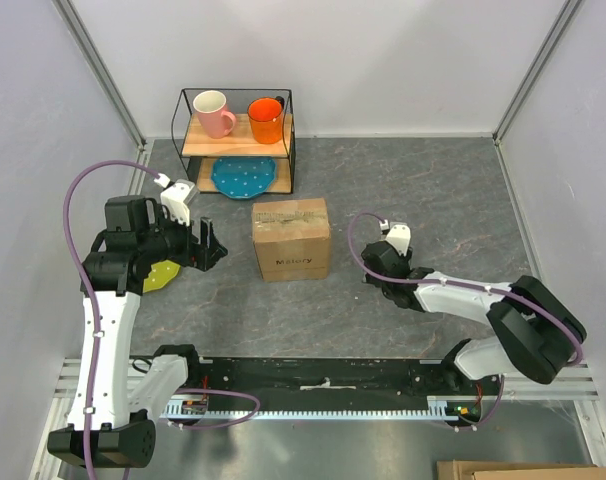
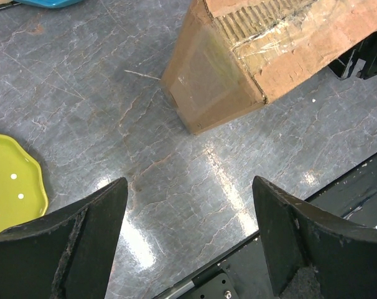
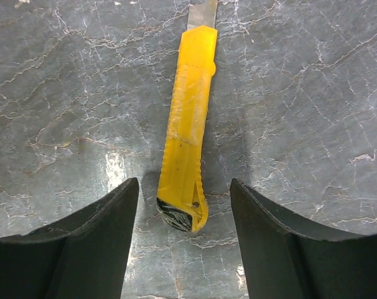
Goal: Unpack the express box
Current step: Pick up the knife from the center of the board.
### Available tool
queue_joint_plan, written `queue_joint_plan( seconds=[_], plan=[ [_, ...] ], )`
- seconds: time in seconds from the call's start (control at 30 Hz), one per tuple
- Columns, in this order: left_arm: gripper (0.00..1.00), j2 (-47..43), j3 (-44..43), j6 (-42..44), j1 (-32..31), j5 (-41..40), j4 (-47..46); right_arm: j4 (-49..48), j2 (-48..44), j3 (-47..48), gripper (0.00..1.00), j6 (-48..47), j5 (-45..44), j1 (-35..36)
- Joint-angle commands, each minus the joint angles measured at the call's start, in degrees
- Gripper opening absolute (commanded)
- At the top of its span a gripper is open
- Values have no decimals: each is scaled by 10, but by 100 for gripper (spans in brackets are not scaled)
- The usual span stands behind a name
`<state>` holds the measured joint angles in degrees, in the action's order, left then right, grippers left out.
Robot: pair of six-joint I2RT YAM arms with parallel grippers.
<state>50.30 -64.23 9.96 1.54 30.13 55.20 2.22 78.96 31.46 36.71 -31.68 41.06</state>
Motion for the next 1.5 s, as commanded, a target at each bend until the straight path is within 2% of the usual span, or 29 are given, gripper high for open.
queue_joint_plan(
  seconds=[0.0, 0.1, 0.27, 0.47, 0.5, 0.6, 0.67, 0.7, 0.83, 0.9, 0.93, 1.0, 1.03, 1.17, 1.3, 1.47],
  plan=[
    [88, -8, -15, 16, 2, -2, 3, -49, 22, -8, 68, 16, 1, 3],
    [88, -10, -14, 16, 1, 0, 4, -57, 39, -7, 65, 16, 0, 3],
    [89, -13, -16, 16, 2, -5, 9, -73, 51, -14, 53, 13, 1, 3],
    [94, -24, -15, 35, 2, 7, 18, -72, 42, -24, 33, 6, 6, 3],
    [94, -28, -16, 37, 2, 11, 18, -68, 31, -24, 26, 4, 10, 3],
    [95, -48, -17, 44, 2, 33, 5, -34, -14, -12, 16, -1, 18, 2],
    [95, -66, -19, 57, 2, 62, -6, 7, -50, 4, 13, -13, 37, 3],
    [99, -72, -20, 64, 1, 77, -11, 21, -91, 13, 13, -20, 49, 3],
    [100, -110, -24, 96, 2, 181, -51, 120, -187, 82, 11, -56, 131, 3],
    [100, -141, -6, 125, 2, 212, -77, 169, -215, 152, 10, -82, 183, 2],
    [100, -152, 7, 125, 1, 237, -121, 218, -218, 176, 9, -89, 200, 2],
    [100, -173, 42, 114, 2, 268, -158, 258, -222, 247, 8, -94, 268, 3],
    [100, -190, 52, 116, 2, 308, -176, 284, -222, 265, 8, -94, 299, 3],
    [100, -238, 113, 108, 2, 388, -276, 321, -223, 338, 7, -75, 415, 2],
    [100, -304, 167, 121, 2, 416, -344, 359, -222, 388, 7, -75, 522, 2],
    [98, -317, 183, 183, 1, 462, -340, 365, -216, 405, 7, -59, 614, 3]
  ],
)
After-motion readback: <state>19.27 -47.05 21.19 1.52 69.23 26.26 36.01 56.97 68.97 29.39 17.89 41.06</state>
